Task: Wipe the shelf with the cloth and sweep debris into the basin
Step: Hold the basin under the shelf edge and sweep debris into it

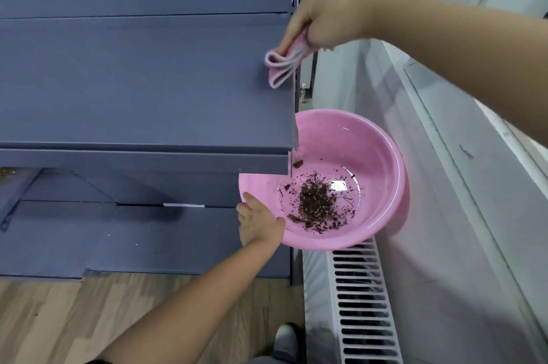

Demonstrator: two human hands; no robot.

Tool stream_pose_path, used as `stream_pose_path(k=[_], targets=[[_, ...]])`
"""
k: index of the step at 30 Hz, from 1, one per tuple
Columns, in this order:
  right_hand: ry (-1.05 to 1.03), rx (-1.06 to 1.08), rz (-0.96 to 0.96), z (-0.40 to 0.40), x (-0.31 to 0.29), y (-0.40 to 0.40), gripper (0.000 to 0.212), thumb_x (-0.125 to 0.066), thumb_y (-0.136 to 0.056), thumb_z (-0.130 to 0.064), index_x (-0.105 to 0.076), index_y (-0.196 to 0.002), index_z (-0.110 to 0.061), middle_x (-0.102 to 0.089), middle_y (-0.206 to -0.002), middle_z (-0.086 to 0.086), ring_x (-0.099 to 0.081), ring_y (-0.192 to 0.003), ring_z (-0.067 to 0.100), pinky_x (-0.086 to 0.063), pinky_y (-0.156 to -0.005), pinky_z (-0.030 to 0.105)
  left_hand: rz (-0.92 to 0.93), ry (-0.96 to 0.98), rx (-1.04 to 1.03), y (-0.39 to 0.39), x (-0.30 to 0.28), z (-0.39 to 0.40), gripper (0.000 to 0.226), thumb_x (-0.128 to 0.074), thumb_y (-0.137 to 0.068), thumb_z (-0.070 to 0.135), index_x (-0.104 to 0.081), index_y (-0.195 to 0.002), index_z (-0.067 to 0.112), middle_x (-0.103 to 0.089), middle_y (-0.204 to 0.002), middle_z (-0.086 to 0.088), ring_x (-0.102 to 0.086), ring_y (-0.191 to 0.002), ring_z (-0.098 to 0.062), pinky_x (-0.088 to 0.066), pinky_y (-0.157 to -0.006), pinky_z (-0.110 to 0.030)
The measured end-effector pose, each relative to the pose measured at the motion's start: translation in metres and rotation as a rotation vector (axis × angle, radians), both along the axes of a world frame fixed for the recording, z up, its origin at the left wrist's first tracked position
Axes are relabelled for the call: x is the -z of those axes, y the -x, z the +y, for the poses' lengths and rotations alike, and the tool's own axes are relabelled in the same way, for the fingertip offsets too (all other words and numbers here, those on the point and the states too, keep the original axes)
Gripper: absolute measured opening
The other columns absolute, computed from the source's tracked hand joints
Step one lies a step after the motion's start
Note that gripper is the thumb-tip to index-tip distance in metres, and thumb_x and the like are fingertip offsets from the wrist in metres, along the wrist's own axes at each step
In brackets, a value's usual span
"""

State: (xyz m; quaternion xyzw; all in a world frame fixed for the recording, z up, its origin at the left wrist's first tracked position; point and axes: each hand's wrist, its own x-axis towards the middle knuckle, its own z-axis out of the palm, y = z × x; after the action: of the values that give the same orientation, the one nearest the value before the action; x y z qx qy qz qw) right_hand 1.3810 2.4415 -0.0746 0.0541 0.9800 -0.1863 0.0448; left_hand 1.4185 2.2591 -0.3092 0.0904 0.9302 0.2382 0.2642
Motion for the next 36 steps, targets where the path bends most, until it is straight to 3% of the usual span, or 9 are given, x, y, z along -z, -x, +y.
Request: stream_pose_path(k=[2, 5, 7, 10, 14, 17, 27, 32, 36], targets=[[0.036, -0.032, 0.048, -0.008, -0.003, 0.008, 0.052, -0.036, -0.079, 0.013, -0.067, -0.113, -0.010, -0.064, -0.055, -0.016, -0.046, -0.040, -0.004, -0.029, -0.035, 0.004, 0.001, -0.005, -0.003, 0.000, 0.000, 0.000, 0.086, -0.056, -0.090, 0.018, 0.004, -0.149, 0.001, -0.021, -0.144, -0.018, -0.031, -0.133, -0.031, -0.038, -0.107, -0.037], [0.042, -0.067, 0.094, -0.027, 0.005, 0.023, 0.056, -0.032, -0.081, 0.011, -0.064, -0.120, -0.014, -0.072, -0.105, 0.004, -0.046, -0.058, 0.005, -0.035, -0.046, 0.010, 0.005, 0.000, -0.004, -0.001, 0.000, 0.001, 0.086, -0.056, -0.090, 0.019, 0.005, -0.149, 0.001, -0.021, -0.144, -0.018, -0.032, -0.133, -0.031, -0.039, -0.107, -0.037], [-0.010, -0.080, 0.083, -0.038, 0.017, 0.029, 0.061, -0.029, -0.081, 0.011, -0.058, -0.126, -0.017, -0.063, -0.124, 0.008, -0.056, -0.083, 0.017, -0.035, -0.050, 0.006, 0.005, 0.009, -0.010, -0.001, 0.000, 0.001, 0.087, -0.056, -0.090, 0.020, 0.004, -0.149, 0.002, -0.021, -0.144, -0.018, -0.032, -0.134, -0.031, -0.039, -0.106, -0.037], [-0.070, -0.081, 0.063, -0.046, 0.036, 0.030, 0.059, -0.030, -0.084, 0.011, -0.057, -0.128, -0.016, -0.058, -0.133, 0.005, -0.051, -0.118, 0.025, -0.031, -0.066, 0.012, 0.010, 0.016, -0.012, -0.001, 0.001, 0.001, 0.086, -0.057, -0.090, 0.019, 0.004, -0.149, 0.002, -0.021, -0.145, -0.018, -0.032, -0.134, -0.031, -0.039, -0.106, -0.037], [-0.047, -0.042, 0.071, -0.037, 0.039, 0.022, 0.061, -0.029, -0.079, 0.014, -0.063, -0.121, -0.015, -0.061, -0.129, 0.006, -0.052, -0.120, 0.025, -0.040, -0.090, 0.017, 0.010, 0.015, -0.012, -0.001, 0.001, 0.001, 0.087, -0.057, -0.090, 0.018, 0.004, -0.149, 0.001, -0.021, -0.144, -0.019, -0.031, -0.135, -0.032, -0.039, -0.107, -0.038], [-0.036, -0.069, 0.068, -0.028, 0.039, 0.009, 0.062, -0.030, -0.075, 0.015, -0.067, -0.115, -0.013, -0.066, -0.123, 0.011, -0.054, -0.119, 0.031, -0.043, -0.102, 0.037, 0.008, 0.013, -0.013, 0.000, 0.002, 0.001, 0.087, -0.057, -0.091, 0.019, 0.005, -0.150, 0.001, -0.020, -0.145, -0.019, -0.030, -0.135, -0.032, -0.039, -0.108, -0.039], [0.056, -0.012, 0.036, -0.010, 0.032, -0.027, 0.062, -0.028, -0.074, 0.021, -0.065, -0.117, -0.006, -0.059, -0.132, 0.004, -0.050, -0.126, 0.013, -0.034, -0.103, 0.015, 0.011, 0.006, -0.016, 0.001, 0.004, 0.000, 0.087, -0.057, -0.090, 0.018, 0.004, -0.149, 0.002, -0.021, -0.145, -0.019, -0.033, -0.133, -0.032, -0.041, -0.106, -0.040], [0.056, 0.002, 0.027, -0.005, 0.030, -0.035, 0.063, -0.028, -0.073, 0.022, -0.066, -0.114, -0.006, -0.061, -0.130, 0.004, -0.053, -0.124, 0.023, -0.039, -0.110, 0.039, 0.014, 0.003, -0.016, 0.001, 0.004, 0.000, 0.086, -0.057, -0.090, 0.019, 0.002, -0.149, 0.002, -0.022, -0.144, -0.019, -0.034, -0.132, -0.032, -0.041, -0.106, -0.040], [0.066, 0.033, 0.000, 0.002, 0.028, -0.042, 0.063, -0.028, -0.071, 0.023, -0.067, -0.113, -0.005, -0.064, -0.125, 0.011, -0.054, -0.122, 0.029, -0.041, -0.107, 0.047, 0.018, 0.001, -0.011, -0.001, 0.003, 0.000, 0.085, -0.056, -0.090, 0.019, 0.002, -0.149, 0.002, -0.022, -0.144, -0.019, -0.034, -0.132, -0.031, -0.042, -0.105, -0.039]])
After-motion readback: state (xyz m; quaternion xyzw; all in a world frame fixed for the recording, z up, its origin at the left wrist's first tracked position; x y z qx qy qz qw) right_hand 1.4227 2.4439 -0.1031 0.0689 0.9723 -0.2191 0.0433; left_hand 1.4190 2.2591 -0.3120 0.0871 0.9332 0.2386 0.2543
